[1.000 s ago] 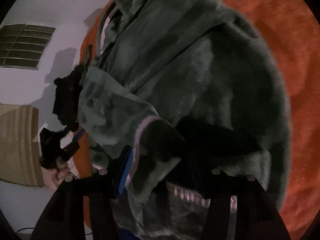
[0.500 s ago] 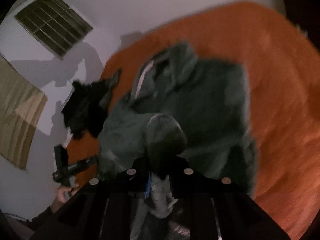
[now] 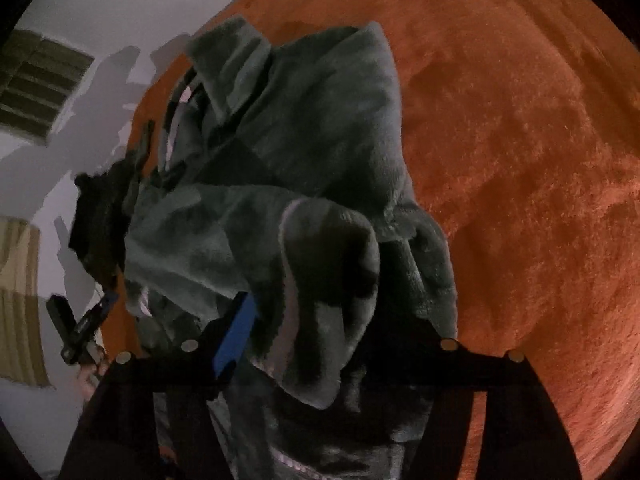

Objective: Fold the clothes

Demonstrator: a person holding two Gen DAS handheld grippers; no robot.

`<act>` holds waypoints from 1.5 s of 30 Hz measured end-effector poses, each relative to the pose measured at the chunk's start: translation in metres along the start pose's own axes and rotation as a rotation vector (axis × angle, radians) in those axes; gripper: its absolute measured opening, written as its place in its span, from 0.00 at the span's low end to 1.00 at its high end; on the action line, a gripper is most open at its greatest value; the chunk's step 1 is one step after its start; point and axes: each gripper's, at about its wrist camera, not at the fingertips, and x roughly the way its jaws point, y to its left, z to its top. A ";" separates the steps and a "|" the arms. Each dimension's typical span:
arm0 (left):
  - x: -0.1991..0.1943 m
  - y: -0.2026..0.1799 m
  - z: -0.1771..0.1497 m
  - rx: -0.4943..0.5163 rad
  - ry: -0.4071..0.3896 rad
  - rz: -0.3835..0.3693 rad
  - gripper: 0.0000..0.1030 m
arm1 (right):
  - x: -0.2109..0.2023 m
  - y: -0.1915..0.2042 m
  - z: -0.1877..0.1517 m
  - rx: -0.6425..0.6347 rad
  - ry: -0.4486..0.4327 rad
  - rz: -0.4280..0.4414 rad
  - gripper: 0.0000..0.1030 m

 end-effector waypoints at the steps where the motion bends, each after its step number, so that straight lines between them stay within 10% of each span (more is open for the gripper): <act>1: 0.006 -0.001 -0.002 0.007 0.011 0.021 0.47 | 0.000 0.000 0.000 -0.018 -0.004 -0.021 0.65; 13: 0.036 -0.041 0.001 0.266 0.090 0.006 0.48 | 0.008 -0.019 0.023 0.060 -0.030 0.041 0.65; 19: 0.050 -0.055 -0.001 0.374 0.066 0.161 0.54 | 0.012 -0.014 0.018 0.028 -0.010 0.052 0.65; 23: 0.044 -0.039 0.024 0.168 -0.075 0.210 0.55 | 0.012 -0.015 0.017 0.015 -0.013 0.044 0.65; 26: 0.033 -0.002 0.031 -0.122 -0.160 0.094 0.56 | 0.013 -0.019 0.014 0.030 -0.014 0.056 0.65; 29: 0.053 0.030 0.020 -0.265 -0.064 0.109 0.56 | 0.016 -0.023 0.010 0.037 -0.006 0.061 0.65; 35: 0.048 0.076 -0.004 -0.504 -0.054 -0.137 0.56 | 0.021 -0.026 0.008 0.058 0.009 0.073 0.65; 45: -0.034 0.067 0.002 -0.240 -0.121 -0.124 0.56 | 0.016 -0.008 0.021 0.004 0.002 0.118 0.65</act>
